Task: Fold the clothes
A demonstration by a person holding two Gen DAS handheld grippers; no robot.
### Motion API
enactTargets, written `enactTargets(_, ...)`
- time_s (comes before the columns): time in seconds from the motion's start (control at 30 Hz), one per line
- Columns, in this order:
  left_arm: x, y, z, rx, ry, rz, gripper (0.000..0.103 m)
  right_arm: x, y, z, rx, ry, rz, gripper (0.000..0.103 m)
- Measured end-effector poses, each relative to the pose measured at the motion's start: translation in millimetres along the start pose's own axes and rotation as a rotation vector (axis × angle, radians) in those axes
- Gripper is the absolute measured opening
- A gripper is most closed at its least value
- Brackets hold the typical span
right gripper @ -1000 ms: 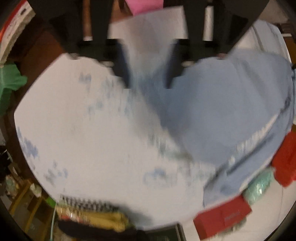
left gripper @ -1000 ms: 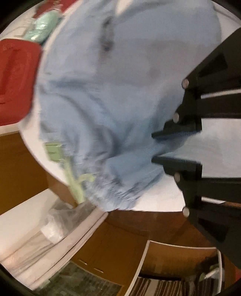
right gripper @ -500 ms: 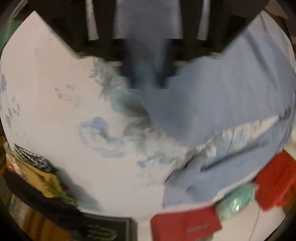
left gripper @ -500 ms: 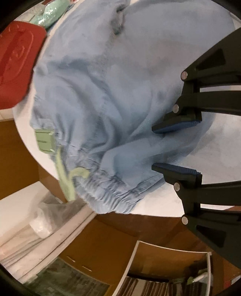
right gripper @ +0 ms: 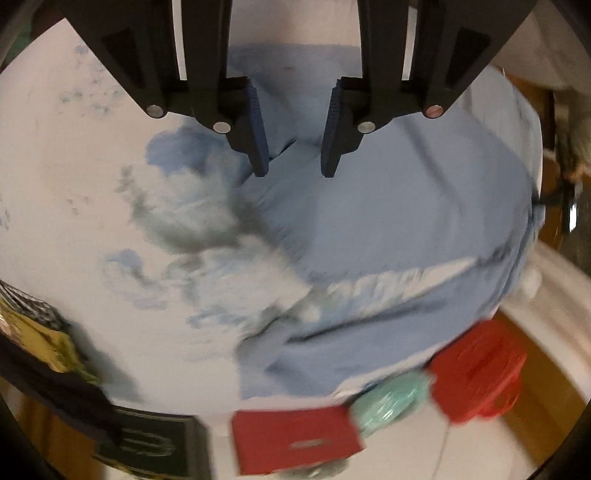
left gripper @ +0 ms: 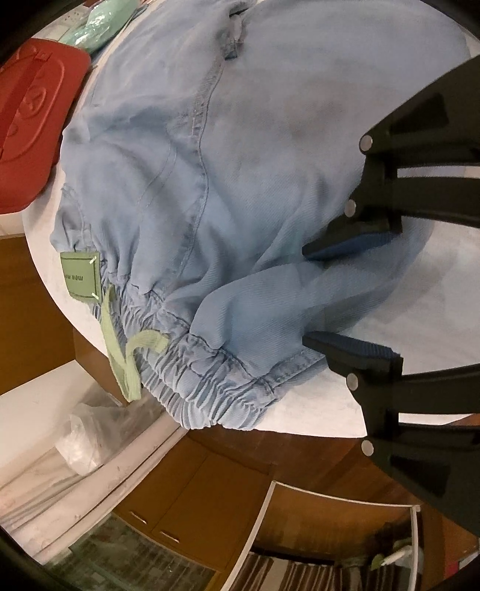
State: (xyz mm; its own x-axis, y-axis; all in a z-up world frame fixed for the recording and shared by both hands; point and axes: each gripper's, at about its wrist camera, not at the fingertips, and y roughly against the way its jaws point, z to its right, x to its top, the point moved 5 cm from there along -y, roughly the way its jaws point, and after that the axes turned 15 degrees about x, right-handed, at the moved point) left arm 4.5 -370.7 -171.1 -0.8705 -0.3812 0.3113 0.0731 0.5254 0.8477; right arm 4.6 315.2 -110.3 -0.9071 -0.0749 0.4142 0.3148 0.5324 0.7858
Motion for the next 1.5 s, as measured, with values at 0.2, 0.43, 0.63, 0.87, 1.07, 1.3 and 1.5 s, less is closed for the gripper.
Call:
enactTargets(0.2, 1.2, -2.0, -2.8, 0.009, -0.005, 0.001, 0.048, 22.5, -21.5, 21.5, 0.001, -0.065, 0.001, 0.053)
enactTargets(0.43, 0.4, -2.0, -5.0, 0.003, 0.005, 0.005, 0.050, 14.2, -61.6, 30.8, -0.041, -0.086, -0.117, 0.031)
enactTargets(0.63, 1.3, -3.2, -5.9, 0.016, 0.008, 0.002, 0.055, 57.0, -23.5, 35.8, -0.344, 0.106, -0.018, 0.009)
enactTargets(0.87, 0.1, 16.3, -9.3, 0.017, 0.005, 0.021, 0.056, 91.5, 47.4, 96.3, -0.358, -0.108, 0.124, 0.043)
enactTargets(1.07, 14.4, 90.1, 27.2, -0.065, -0.075, 0.192, 0.056, 47.1, 38.8, 89.2, -0.263, -0.166, 0.059, 0.043)
enactTargets(1.3, 48.3, 130.0, 114.1, -0.152, -0.191, 0.301, 0.057, 84.8, 4.8, 62.7, -0.094, -0.147, 0.109, 0.055)
enactTargets(1.5, 91.4, 100.8, 107.8, -0.123, -0.110, 0.269, 0.057, 124.5, -48.6, 50.3, -0.025, -0.165, 0.082, 0.055)
